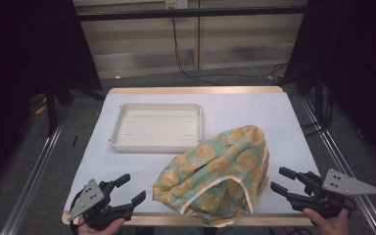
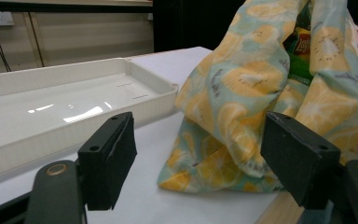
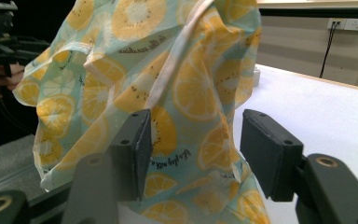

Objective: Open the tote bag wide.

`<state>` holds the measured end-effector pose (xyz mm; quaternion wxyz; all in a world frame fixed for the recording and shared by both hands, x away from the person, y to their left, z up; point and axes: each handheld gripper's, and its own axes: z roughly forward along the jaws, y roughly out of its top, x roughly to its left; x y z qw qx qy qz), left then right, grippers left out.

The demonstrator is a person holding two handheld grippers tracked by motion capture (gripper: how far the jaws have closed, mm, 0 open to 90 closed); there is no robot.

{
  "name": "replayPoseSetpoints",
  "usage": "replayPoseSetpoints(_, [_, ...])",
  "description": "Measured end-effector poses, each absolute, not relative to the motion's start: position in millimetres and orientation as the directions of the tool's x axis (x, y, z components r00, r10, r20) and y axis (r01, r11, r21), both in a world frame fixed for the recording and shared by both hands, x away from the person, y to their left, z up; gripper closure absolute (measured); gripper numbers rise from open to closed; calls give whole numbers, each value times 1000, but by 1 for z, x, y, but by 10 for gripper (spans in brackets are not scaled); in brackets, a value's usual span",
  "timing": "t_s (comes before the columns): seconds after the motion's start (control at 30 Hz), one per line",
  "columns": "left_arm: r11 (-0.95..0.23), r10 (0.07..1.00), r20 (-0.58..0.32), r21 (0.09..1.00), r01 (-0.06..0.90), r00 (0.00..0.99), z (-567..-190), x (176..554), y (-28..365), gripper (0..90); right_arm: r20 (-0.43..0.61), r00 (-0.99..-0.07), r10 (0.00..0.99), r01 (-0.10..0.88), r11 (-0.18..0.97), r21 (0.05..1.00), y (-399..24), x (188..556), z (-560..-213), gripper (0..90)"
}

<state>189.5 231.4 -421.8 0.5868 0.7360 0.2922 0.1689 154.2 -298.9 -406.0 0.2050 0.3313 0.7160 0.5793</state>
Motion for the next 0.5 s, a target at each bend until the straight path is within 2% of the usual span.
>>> replayPoseSetpoints(0.03, [-127,614,-114,962,241,781,-419,190,227,260,91,-702,706,238,112,965,-298,155,-404,452])
replayPoseSetpoints(0.1, [-151,600,-81,965,213,795,-413,191,223,293,94,-714,693,232,108,967,-295,156,-399,465])
replayPoseSetpoints(0.3, [-155,579,-68,969,191,813,-397,198,216,353,64,-744,665,192,121,974,-286,158,-381,467])
replayPoseSetpoints(0.5, [-170,553,-64,968,187,831,-385,215,201,406,53,-771,634,179,135,975,-266,171,-368,423])
